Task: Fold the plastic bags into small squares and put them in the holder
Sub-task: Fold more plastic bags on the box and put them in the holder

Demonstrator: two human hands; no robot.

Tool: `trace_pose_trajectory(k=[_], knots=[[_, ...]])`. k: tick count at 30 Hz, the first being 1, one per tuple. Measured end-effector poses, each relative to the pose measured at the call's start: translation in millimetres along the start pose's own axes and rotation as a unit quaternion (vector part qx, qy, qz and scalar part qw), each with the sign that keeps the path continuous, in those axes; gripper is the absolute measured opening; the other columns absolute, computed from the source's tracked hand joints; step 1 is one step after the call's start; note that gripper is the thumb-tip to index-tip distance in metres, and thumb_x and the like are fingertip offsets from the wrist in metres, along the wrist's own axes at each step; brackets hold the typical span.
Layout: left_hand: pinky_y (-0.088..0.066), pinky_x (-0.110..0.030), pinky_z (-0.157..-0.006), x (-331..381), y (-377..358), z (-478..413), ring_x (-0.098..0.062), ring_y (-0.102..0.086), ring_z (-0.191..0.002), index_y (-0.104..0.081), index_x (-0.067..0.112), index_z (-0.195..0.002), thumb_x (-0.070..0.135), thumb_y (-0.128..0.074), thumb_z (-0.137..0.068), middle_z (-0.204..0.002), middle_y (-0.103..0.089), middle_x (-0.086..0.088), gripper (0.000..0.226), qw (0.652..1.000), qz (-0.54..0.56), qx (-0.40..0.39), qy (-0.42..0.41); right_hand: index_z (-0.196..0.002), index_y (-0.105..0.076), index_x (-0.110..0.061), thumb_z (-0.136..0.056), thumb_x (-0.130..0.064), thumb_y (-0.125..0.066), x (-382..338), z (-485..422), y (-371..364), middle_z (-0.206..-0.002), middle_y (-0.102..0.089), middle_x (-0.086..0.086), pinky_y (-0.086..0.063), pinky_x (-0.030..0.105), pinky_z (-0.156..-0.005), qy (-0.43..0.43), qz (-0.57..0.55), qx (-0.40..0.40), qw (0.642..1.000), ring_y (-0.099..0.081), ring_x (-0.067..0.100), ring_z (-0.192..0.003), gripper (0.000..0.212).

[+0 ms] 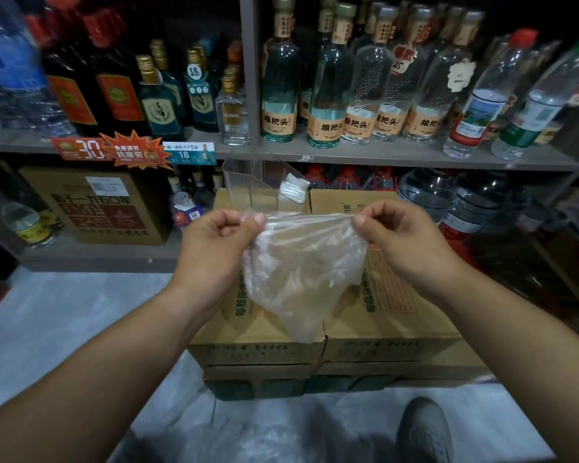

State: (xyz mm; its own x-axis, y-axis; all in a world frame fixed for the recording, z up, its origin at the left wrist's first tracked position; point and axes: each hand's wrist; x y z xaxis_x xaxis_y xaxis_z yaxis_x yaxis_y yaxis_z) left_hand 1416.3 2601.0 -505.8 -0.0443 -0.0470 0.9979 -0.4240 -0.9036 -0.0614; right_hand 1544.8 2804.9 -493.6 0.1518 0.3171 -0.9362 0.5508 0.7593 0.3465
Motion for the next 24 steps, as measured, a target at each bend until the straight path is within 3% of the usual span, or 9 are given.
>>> trace_pose_trajectory(k=[5, 8, 10, 12, 14, 16, 19, 22, 24], knots=[[-0.06, -0.038, -0.073, -2, 2, 5, -0.031, -0.071, -0.074, -0.065, -0.002, -0.089, 0.031, -0.077, -0.079, -0.084, -0.073, -0.021, 0.036, 0.99, -0.106, -0.095, -0.018, -0.085, -0.062, -0.019, -0.1, -0.016, -0.059, -3, -9, -4, -0.075, -0.065, -0.004, -0.05, 0.023, -0.061, -0.02, -0.095, 0.052, 0.994, -0.062, 0.008, -0.065, 0.016], [-0.06, -0.042, -0.082, -2, 1, 9, -0.036, -0.071, -0.087, -0.067, 0.006, -0.092, 0.032, -0.079, -0.07, -0.097, -0.071, -0.025, 0.036, 0.984, -0.111, -0.14, -0.022, -0.088, -0.059, -0.024, -0.101, -0.02, -0.057, -1, -19, -6, -0.077, -0.058, -0.002, -0.044, 0.021, -0.062, 0.047, 0.029, 0.086, 0.995, -0.051, 0.006, -0.065, 0.014], [-0.059, -0.047, -0.084, -2, 1, 9, -0.039, -0.07, -0.091, -0.07, 0.013, -0.104, 0.023, -0.082, -0.075, -0.099, -0.072, -0.021, 0.033, 0.982, -0.115, -0.153, -0.009, -0.091, -0.061, -0.024, -0.101, -0.022, -0.057, 0, -25, -7, -0.078, -0.059, -0.007, -0.044, 0.02, -0.061, 0.089, 0.082, 0.085, 0.989, -0.051, 0.002, -0.065, 0.011], [-0.06, -0.043, -0.079, -5, 2, 9, -0.035, -0.072, -0.085, -0.072, 0.011, -0.111, 0.012, -0.079, -0.083, -0.095, -0.075, -0.016, 0.029, 0.974, -0.137, -0.178, 0.016, -0.092, -0.063, -0.025, -0.1, -0.023, -0.059, 0, -29, -9, -0.079, -0.062, -0.01, -0.048, 0.024, -0.062, 0.108, 0.094, 0.071, 0.987, -0.055, 0.002, -0.068, 0.009], [-0.059, -0.029, -0.065, -9, 3, 7, -0.022, -0.071, -0.07, -0.074, 0.006, -0.105, 0.01, -0.077, -0.087, -0.09, -0.075, -0.017, 0.018, 0.967, -0.158, -0.194, 0.044, -0.092, -0.066, -0.023, -0.099, -0.022, -0.063, 3, -34, -12, -0.082, -0.064, -0.009, -0.05, 0.027, -0.064, 0.114, 0.115, 0.057, 0.985, -0.058, 0.006, -0.073, 0.007], [-0.054, -0.021, -0.054, -13, 6, 4, -0.011, -0.064, -0.059, -0.073, 0.002, -0.096, 0.008, -0.076, -0.088, -0.081, -0.075, -0.016, 0.011, 0.97, -0.158, -0.172, 0.073, -0.099, -0.068, -0.023, -0.097, -0.022, -0.065, 5, -38, -15, -0.085, -0.066, -0.007, -0.053, 0.029, -0.067, 0.109, 0.114, 0.05, 0.986, -0.061, 0.008, -0.077, 0.003], [-0.051, -0.024, -0.049, -17, 14, -4, -0.011, -0.06, -0.05, -0.068, 0.004, -0.089, 0.006, -0.075, -0.089, -0.066, -0.071, -0.008, 0.007, 0.978, -0.133, -0.113, 0.114, -0.109, -0.065, -0.023, -0.096, -0.025, -0.068, 10, -40, -12, -0.093, -0.065, -0.008, -0.052, 0.023, -0.076, 0.095, 0.076, 0.062, 0.991, -0.062, 0.006, -0.086, 0.014], [-0.048, -0.025, -0.047, -23, 26, -13, -0.016, -0.056, -0.046, -0.066, 0.006, -0.087, 0.007, -0.074, -0.09, -0.062, -0.069, -0.008, 0.009, 0.981, -0.133, -0.061, 0.128, -0.096, -0.066, -0.019, -0.096, -0.02, -0.066, 11, -28, -7, -0.085, -0.063, -0.009, -0.046, 0.012, -0.07, 0.102, 0.093, 0.071, 0.988, -0.056, -0.005, -0.073, 0.002], [-0.046, -0.026, -0.051, -28, 35, -15, -0.018, -0.054, -0.047, -0.064, 0.007, -0.085, 0.007, -0.073, -0.09, -0.064, -0.068, -0.011, 0.011, 0.982, -0.129, -0.042, 0.134, -0.093, -0.069, -0.016, -0.096, -0.019, -0.067, 15, -17, 0, -0.084, -0.066, -0.006, -0.05, 0.014, -0.07, 0.076, 0.102, 0.004, 0.992, -0.059, -0.001, -0.072, 0.005]])
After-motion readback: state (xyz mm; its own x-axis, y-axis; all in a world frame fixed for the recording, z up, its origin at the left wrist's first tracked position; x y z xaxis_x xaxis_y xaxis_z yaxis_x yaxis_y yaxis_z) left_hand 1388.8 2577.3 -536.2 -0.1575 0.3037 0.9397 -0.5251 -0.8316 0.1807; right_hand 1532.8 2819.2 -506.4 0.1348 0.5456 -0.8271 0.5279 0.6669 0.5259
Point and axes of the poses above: each hand's wrist, its own z-axis away from the middle knuckle, its own y-axis out of the back of the hand, x = y × z
